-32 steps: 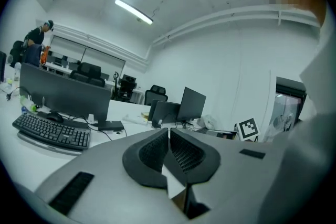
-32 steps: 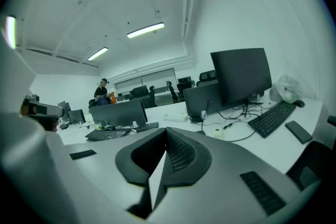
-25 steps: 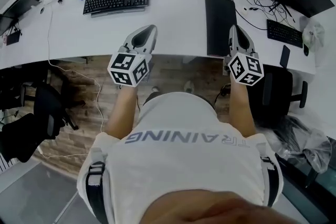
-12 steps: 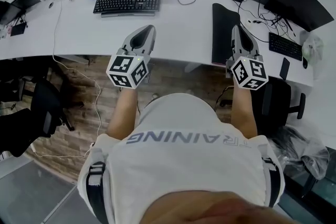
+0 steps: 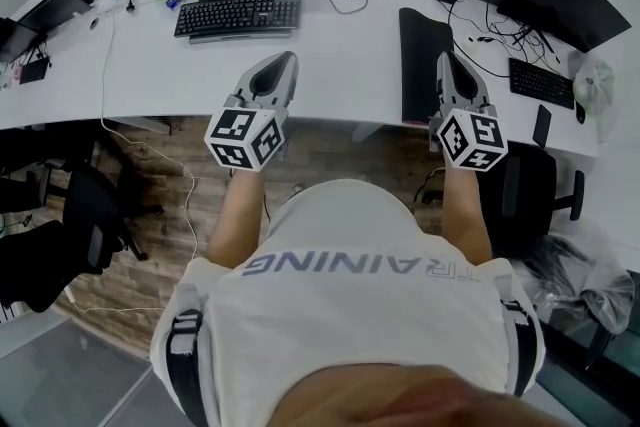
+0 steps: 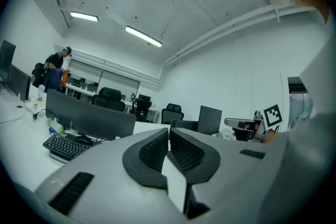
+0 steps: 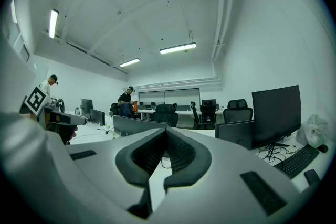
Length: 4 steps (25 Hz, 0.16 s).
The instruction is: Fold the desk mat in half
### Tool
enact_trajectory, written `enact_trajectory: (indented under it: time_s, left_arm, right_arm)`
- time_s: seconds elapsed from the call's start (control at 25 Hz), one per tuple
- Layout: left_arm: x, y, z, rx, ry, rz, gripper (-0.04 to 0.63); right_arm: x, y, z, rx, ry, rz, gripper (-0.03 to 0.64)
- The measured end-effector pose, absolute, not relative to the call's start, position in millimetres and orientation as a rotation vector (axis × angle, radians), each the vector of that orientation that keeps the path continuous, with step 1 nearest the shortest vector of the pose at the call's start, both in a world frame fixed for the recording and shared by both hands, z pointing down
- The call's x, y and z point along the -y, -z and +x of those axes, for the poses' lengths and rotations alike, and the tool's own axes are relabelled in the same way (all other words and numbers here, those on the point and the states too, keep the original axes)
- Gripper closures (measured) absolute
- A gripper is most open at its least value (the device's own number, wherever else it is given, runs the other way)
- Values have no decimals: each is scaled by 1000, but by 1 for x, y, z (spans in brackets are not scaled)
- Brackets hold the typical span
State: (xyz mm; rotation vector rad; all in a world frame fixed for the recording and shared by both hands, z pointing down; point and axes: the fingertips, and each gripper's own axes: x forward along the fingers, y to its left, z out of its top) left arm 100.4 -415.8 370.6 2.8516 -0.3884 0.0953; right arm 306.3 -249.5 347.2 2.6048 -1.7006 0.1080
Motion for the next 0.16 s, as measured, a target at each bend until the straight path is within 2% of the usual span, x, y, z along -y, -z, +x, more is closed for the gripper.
enact_trajectory:
  time_s: [0.16]
  left_arm:
    - [414,-371,106,380,-97,2850,557]
  right_arm:
    - [246,-353,310,1696,-122,2596,594]
